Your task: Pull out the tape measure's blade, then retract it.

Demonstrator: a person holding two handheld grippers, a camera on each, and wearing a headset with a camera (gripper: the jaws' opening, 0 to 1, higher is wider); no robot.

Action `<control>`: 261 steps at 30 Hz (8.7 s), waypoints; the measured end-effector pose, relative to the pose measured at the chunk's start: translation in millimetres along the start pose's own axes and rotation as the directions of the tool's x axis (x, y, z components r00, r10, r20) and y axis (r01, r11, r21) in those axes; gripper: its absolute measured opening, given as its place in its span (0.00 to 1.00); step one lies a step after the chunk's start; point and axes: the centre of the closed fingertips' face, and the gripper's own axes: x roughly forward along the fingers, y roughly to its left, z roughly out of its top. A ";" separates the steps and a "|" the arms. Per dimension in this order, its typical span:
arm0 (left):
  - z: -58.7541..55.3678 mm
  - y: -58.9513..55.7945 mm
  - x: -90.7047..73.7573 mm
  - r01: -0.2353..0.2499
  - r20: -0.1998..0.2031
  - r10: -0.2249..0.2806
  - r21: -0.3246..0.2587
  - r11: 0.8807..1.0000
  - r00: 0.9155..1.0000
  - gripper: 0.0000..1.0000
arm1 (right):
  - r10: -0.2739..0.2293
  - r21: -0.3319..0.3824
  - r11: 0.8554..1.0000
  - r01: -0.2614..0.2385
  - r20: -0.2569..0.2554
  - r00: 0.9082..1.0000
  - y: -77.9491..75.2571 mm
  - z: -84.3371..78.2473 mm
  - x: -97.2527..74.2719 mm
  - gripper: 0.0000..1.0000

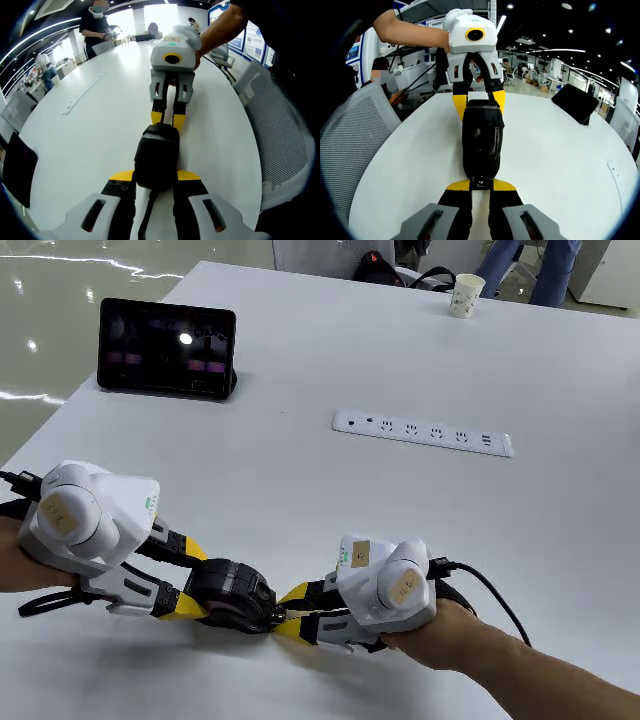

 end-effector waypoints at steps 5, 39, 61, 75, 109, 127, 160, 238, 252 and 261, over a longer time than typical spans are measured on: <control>0.3 0.1 0.3 -0.002 0.001 0.002 -0.003 1.000 1.000 0.22 | 0.000 -0.001 1.000 0.000 -0.004 1.000 -0.3 -3.9 -3.0 0.08; 1.4 0.1 0.9 -0.004 -0.001 0.004 -0.009 1.000 1.000 0.22 | -0.006 -0.006 1.000 0.006 -0.035 0.999 -0.2 -25.4 -31.9 0.08; 1.5 -0.3 1.6 -0.006 -0.005 0.006 -0.015 1.000 1.000 0.22 | -0.011 -0.006 1.000 0.010 -0.050 0.999 0.5 -40.9 -52.4 0.09; 1.5 0.2 2.0 -0.010 -0.006 0.010 -0.016 1.000 1.000 0.22 | -0.011 0.006 1.000 0.011 -0.057 0.998 -0.8 -52.0 -66.6 0.09; 1.6 0.1 2.0 -0.009 -0.009 0.009 -0.023 1.000 1.000 0.22 | -0.029 0.051 0.998 0.035 -0.101 0.994 2.8 -80.7 -103.9 0.09; 2.2 -0.2 1.7 -0.008 -0.013 0.008 -0.023 1.000 1.000 0.22 | -0.041 0.060 0.997 0.050 -0.139 0.989 5.4 -98.4 -129.7 0.09; 2.9 -0.6 1.3 -0.004 -0.019 0.004 -0.018 1.000 1.000 0.22 | -0.059 0.102 0.991 0.083 -0.217 0.974 10.1 -130.7 -175.3 0.09; -4.7 -13.8 -15.7 -0.123 -0.044 0.116 -0.188 0.974 0.992 0.57 | -0.153 0.125 0.971 0.202 -0.322 0.934 18.1 -136.5 -198.5 0.48; -3.6 -24.6 -18.2 -0.183 -0.009 0.188 -0.283 0.941 0.982 0.72 | -0.234 0.194 0.936 0.295 -0.285 0.930 27.6 -134.8 -204.2 0.62; -1.2 -30.1 -22.1 -0.224 0.023 0.247 -0.344 0.912 0.969 0.85 | -0.300 0.240 0.901 0.361 -0.256 0.919 40.0 -125.0 -210.5 0.75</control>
